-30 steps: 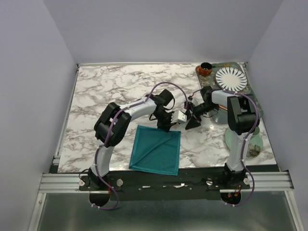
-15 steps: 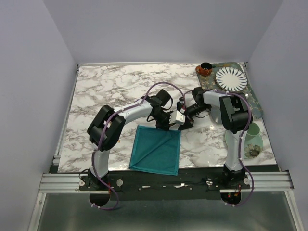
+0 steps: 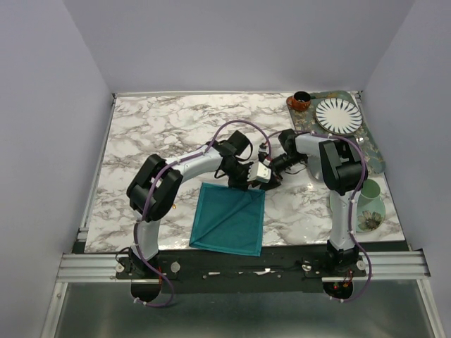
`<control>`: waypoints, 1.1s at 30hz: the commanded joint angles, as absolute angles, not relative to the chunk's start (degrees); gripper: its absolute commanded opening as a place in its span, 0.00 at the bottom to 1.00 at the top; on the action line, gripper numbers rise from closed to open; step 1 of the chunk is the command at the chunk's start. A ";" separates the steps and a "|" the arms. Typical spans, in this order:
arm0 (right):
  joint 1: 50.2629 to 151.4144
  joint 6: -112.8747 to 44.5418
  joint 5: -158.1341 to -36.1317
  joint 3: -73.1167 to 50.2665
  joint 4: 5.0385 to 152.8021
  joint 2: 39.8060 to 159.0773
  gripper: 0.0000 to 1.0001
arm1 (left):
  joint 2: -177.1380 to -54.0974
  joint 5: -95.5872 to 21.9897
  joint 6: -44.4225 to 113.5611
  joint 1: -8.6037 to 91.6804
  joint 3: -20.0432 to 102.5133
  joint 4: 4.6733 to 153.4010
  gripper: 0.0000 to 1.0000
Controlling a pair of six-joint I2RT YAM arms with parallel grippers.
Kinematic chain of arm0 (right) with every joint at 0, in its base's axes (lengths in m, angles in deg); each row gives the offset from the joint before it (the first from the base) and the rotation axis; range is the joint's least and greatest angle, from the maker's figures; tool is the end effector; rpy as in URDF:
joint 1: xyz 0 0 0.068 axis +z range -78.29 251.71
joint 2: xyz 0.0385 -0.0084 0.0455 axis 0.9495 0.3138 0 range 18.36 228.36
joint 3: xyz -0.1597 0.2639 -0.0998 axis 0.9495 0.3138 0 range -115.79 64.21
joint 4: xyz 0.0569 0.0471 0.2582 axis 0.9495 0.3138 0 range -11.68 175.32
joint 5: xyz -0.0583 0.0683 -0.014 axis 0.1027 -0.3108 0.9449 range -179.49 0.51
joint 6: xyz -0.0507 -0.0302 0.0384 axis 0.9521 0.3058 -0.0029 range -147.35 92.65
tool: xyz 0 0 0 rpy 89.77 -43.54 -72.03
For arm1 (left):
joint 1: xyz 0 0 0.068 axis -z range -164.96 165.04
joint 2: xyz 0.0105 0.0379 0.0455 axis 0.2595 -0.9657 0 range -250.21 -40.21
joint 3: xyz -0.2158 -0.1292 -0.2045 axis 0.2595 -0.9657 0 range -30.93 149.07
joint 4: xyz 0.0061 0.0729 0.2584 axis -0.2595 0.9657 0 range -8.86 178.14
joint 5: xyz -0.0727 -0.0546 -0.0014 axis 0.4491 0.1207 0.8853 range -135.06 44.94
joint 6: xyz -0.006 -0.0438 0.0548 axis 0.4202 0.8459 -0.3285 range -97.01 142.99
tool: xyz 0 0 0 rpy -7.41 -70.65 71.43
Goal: Fold the napkin into a case and place the utensils inside
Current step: Pick up the upper triangle-folded napkin from the center of the board.
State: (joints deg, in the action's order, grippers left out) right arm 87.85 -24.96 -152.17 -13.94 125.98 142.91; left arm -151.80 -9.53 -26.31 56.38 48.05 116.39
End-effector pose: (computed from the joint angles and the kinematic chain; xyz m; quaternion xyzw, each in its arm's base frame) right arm 0.3799 0.1632 0.1328 0.1193 -0.8454 -0.5124 0.0922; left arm 0.2987 -0.3072 0.2105 0.7057 0.6155 -0.2860 0.2032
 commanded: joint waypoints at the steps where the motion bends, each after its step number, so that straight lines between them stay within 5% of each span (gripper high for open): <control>1: 88.50 -20.76 -149.17 -13.93 127.19 144.31 0.74 | -151.13 -9.11 -27.46 56.44 47.64 115.59 0.00; 8: 88.94 -18.04 -148.29 -14.01 129.12 143.87 0.74 | -152.27 -8.94 -27.37 55.82 48.34 116.38 0.00; 21: 89.29 -17.60 -146.10 -14.54 128.78 143.69 0.44 | -153.59 -8.41 -27.55 55.38 49.57 117.35 0.00; 24: 89.38 -17.42 -145.83 -14.45 128.42 143.43 0.32 | -153.42 -8.50 -26.50 54.86 50.28 118.32 0.16; 28: 89.55 -16.98 -145.83 -14.01 127.90 142.82 0.24 | -150.79 -5.88 -22.12 51.08 50.63 120.07 0.50; 33: 89.90 -16.19 -145.39 -14.28 127.63 141.50 0.01 | -147.70 -1.74 -19.02 40.82 50.80 126.21 0.68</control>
